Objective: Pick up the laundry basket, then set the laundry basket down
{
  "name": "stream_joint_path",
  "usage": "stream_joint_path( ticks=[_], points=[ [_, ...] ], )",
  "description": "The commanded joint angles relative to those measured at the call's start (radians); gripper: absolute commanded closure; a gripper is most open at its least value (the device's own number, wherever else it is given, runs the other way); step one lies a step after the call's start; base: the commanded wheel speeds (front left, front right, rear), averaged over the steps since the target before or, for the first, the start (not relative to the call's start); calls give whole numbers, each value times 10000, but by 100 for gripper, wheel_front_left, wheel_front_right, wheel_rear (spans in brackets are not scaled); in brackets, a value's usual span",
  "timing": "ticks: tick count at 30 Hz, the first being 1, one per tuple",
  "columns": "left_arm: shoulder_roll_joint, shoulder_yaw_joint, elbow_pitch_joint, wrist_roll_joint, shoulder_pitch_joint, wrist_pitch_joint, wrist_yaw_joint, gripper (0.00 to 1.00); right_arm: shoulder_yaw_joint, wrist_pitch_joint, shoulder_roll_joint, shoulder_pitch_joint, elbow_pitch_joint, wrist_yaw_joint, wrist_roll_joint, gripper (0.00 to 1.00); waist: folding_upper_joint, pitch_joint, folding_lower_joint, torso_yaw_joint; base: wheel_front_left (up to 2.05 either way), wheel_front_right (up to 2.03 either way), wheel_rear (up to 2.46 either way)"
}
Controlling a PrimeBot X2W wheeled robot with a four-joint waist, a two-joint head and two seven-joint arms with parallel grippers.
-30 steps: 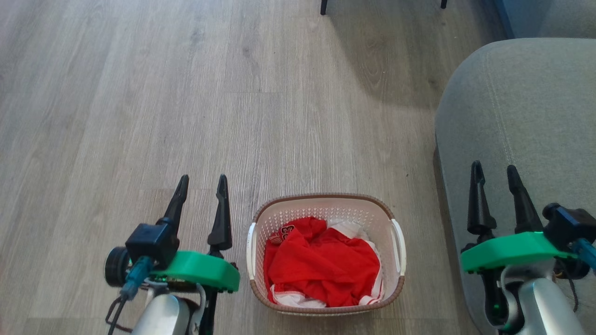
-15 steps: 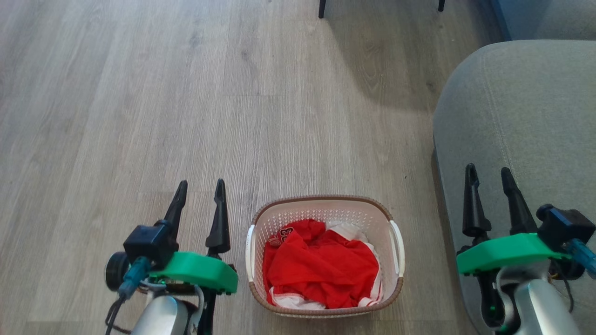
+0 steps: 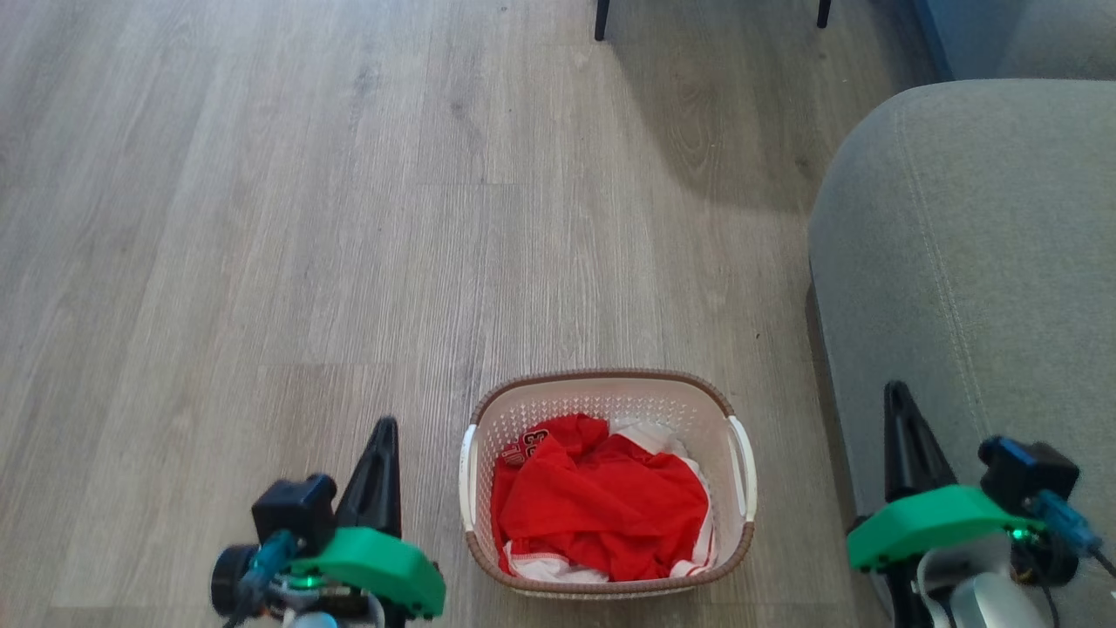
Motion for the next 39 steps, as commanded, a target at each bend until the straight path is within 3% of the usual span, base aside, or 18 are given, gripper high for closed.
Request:
stream_joint_path(
  ticks=[1,39],
  points=[
    [12,62,-280,-290,-218,44,-34,100,-14,48,-23,-202,-268,2,271,100,-1,-6,0,-15,0,0,0],
    [213,1038,-55,-4324,-509,911,-641,100,-272,966,-173,-399,-56,23,4105,100,-1,-141,0,-281,0,0,0]
  ],
)
